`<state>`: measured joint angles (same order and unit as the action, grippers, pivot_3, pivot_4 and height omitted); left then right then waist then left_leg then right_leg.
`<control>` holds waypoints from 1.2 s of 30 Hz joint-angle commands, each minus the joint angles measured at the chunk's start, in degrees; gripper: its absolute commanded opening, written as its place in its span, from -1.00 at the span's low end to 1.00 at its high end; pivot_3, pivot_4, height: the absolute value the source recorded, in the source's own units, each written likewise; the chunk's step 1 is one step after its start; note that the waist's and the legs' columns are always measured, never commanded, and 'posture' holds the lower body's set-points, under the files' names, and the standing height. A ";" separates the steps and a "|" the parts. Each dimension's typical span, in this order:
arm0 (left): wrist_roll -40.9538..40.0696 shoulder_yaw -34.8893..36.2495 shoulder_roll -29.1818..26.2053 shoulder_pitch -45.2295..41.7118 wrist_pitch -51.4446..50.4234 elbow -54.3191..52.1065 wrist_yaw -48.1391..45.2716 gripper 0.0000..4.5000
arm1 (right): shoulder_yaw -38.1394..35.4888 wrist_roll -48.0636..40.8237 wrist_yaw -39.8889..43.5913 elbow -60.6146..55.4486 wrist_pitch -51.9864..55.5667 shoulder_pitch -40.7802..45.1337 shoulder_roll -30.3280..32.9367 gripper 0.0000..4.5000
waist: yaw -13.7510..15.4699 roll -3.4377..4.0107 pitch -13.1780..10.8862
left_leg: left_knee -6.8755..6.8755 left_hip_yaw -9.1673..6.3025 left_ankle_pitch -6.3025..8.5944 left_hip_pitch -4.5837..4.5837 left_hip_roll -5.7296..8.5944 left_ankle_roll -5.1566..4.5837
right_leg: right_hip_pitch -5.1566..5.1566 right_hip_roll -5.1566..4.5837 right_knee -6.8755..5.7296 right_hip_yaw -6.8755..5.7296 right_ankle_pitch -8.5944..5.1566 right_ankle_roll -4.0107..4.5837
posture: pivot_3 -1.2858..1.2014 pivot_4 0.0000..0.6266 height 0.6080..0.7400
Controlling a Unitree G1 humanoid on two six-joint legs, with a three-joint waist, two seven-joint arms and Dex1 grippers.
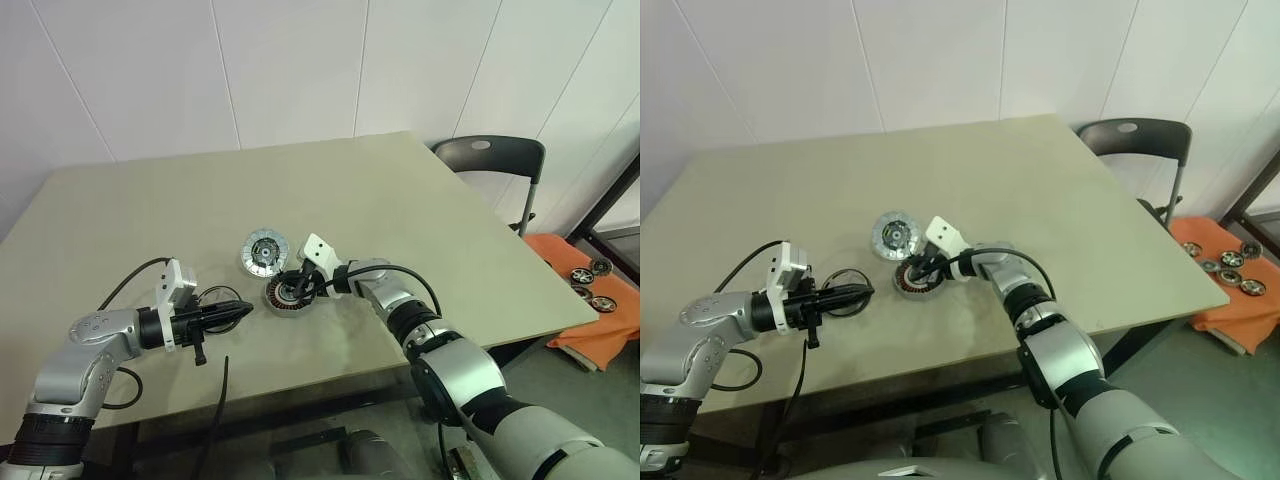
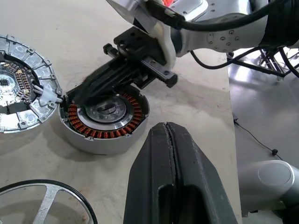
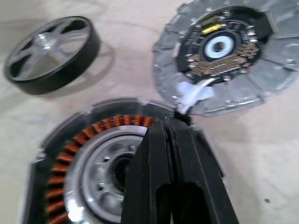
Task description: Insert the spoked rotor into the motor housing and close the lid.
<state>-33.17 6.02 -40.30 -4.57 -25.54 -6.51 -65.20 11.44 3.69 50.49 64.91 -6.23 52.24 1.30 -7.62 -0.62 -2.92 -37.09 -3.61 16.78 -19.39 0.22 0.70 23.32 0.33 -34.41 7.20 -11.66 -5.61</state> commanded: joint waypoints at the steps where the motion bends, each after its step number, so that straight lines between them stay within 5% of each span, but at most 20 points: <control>1: -0.69 1.21 -0.45 -0.56 0.32 -1.50 -0.11 -1.00 | -0.09 1.00 -1.60 0.53 -1.63 1.03 -0.38 -0.98 | -0.04 0.00 0.00 | 0.00 0.00 0.00 0.00 0.00 0.00 | 0.00 0.00 0.00 0.00 0.00 0.00 | 0.03 -1.00 1.00; 12: -0.66 1.19 -0.60 -1.04 0.11 -1.37 -0.23 -1.00 | -1.75 -0.46 -0.51 0.18 -1.55 1.46 -0.52 -0.98 | -0.02 0.01 -0.01 | 0.00 0.00 0.00 0.00 0.00 0.00 | 0.00 0.00 -0.01 0.00 0.00 -0.01 | 0.03 -1.00 1.00; 18: -0.52 1.02 -0.41 -1.29 0.20 -1.16 -0.10 -1.00 | -7.25 -8.83 10.49 -4.09 8.50 3.29 -1.02 -0.98 | -0.02 0.02 -0.02 | 0.01 0.00 0.00 -0.02 0.00 0.00 | 0.02 0.00 0.00 0.00 0.01 0.00 | 0.03 -1.00 1.00; 36: -0.48 0.82 0.00 -1.35 0.14 -1.28 0.56 -1.00 | 2.18 0.62 10.07 -6.96 -1.39 -2.82 1.14 -0.98 | 0.02 0.01 -0.01 | 0.01 0.00 0.00 0.00 0.00 0.00 | 0.02 0.00 -0.02 -0.01 -0.01 -0.03 | 0.03 -1.00 1.00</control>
<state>-33.17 5.99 -40.16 -5.00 -25.69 -6.55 -64.71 13.87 3.90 61.64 58.09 -6.67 48.31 1.83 -7.61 -0.62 -2.93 -37.09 -3.62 16.78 -19.39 0.22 0.70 23.33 0.34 -34.44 7.19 -11.67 -5.63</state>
